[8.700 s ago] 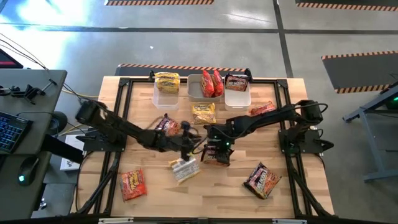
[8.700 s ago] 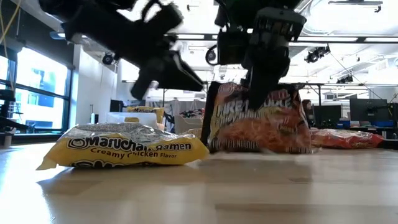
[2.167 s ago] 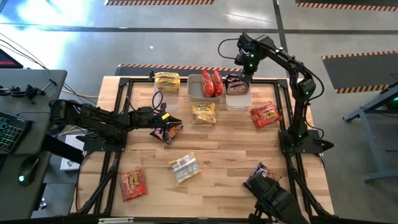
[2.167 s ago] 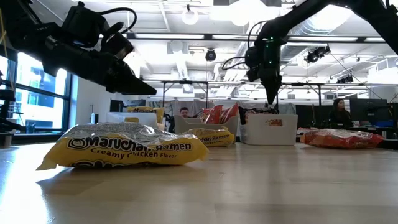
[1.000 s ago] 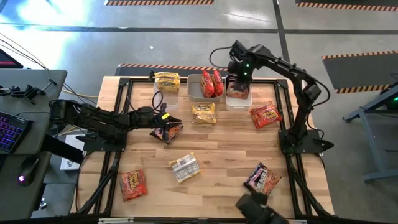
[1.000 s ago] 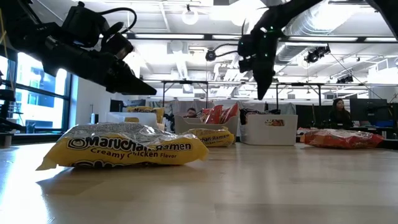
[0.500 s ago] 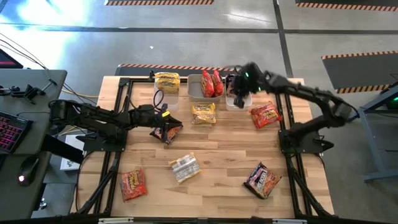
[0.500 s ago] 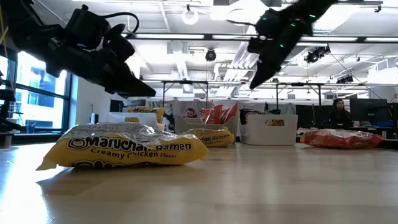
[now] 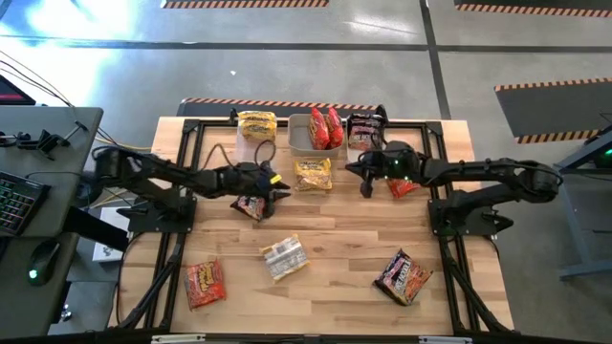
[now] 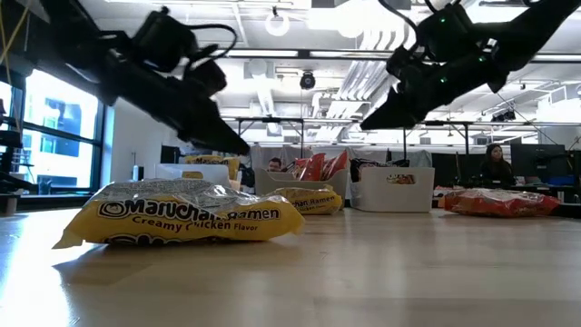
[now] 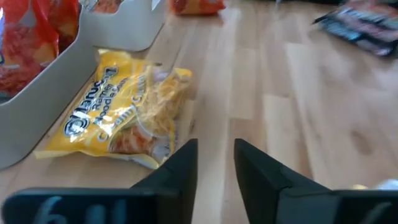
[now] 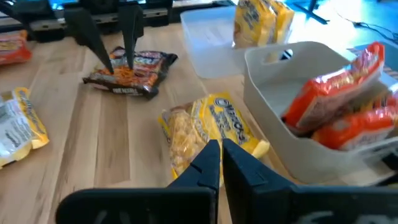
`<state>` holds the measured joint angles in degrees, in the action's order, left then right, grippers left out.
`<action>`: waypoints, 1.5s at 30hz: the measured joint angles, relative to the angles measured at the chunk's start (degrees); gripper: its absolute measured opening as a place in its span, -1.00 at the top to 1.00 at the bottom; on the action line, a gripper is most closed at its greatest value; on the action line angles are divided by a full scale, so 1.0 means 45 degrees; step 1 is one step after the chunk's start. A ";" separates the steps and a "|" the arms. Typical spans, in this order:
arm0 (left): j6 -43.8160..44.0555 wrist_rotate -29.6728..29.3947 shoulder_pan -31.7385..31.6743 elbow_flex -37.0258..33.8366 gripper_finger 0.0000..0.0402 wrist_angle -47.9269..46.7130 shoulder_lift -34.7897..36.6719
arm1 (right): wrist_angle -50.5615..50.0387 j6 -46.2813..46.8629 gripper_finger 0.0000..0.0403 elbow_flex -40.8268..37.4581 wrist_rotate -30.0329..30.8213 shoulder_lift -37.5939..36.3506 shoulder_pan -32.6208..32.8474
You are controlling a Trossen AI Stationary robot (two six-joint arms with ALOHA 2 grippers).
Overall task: Sort Maruchan noodles
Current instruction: Put the top yellow noodle pack into the transparent bin
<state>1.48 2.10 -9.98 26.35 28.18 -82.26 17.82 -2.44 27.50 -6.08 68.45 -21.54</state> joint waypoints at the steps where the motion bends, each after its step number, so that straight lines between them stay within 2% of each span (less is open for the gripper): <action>1: 0.0000 -0.0350 0.0046 0.0238 0.47 -0.0023 -0.0387 | 0.0006 0.0073 0.99 -0.0060 0.0145 0.0000 0.0124; 4: 0.0000 -0.1307 0.0102 0.0980 0.34 -0.0031 -0.1625 | -0.0106 0.0117 0.99 -0.0071 0.0466 0.0000 0.0475; 10: 0.0084 -0.1749 0.0111 0.2562 0.15 -0.1028 -0.3683 | 0.0033 0.0105 0.99 -0.0071 0.0460 0.0000 0.0949; 14: -0.0028 -0.2902 0.0111 0.3516 0.06 -0.2616 -0.4540 | 0.0043 0.0214 0.99 -0.0066 0.0469 0.0000 0.1178; 18: -0.0541 -0.3307 0.0114 0.3952 0.05 -0.2888 -0.4993 | 0.0092 0.0214 0.99 -0.0066 0.0676 0.0000 0.1384; 23: -0.1200 -0.3316 0.0237 0.4070 0.28 -0.2746 -0.5099 | 0.0092 0.0214 0.99 -0.0066 0.1067 0.0005 0.1578; 30: -0.2483 -0.3425 0.0517 0.4065 0.93 -0.2653 -0.5099 | 0.0101 0.0539 0.99 -0.0066 0.1111 0.0005 0.1637; 35: -0.4401 -0.3437 0.1229 0.4060 0.97 -0.2763 -0.4973 | 0.0098 0.0632 0.99 -0.0066 0.0888 0.0005 0.1708; 39: -0.5852 -0.3193 0.2183 0.4058 0.99 -0.2984 -0.4832 | -0.0038 0.1878 0.96 -0.0051 0.0693 0.0005 0.1749; 42: -0.6365 -0.3120 0.2899 0.4050 1.00 -0.3191 -0.4837 | -0.0621 0.2785 0.85 -0.0051 0.0315 0.0010 0.1829; 45: -0.7142 -0.2150 0.3561 0.4050 1.00 -0.3413 -0.4837 | -0.1052 0.3114 0.68 -0.0051 0.0608 0.0015 0.2207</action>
<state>-30.66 -7.58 6.05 44.58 12.82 -104.03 13.09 11.57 27.27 -3.34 68.51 -11.61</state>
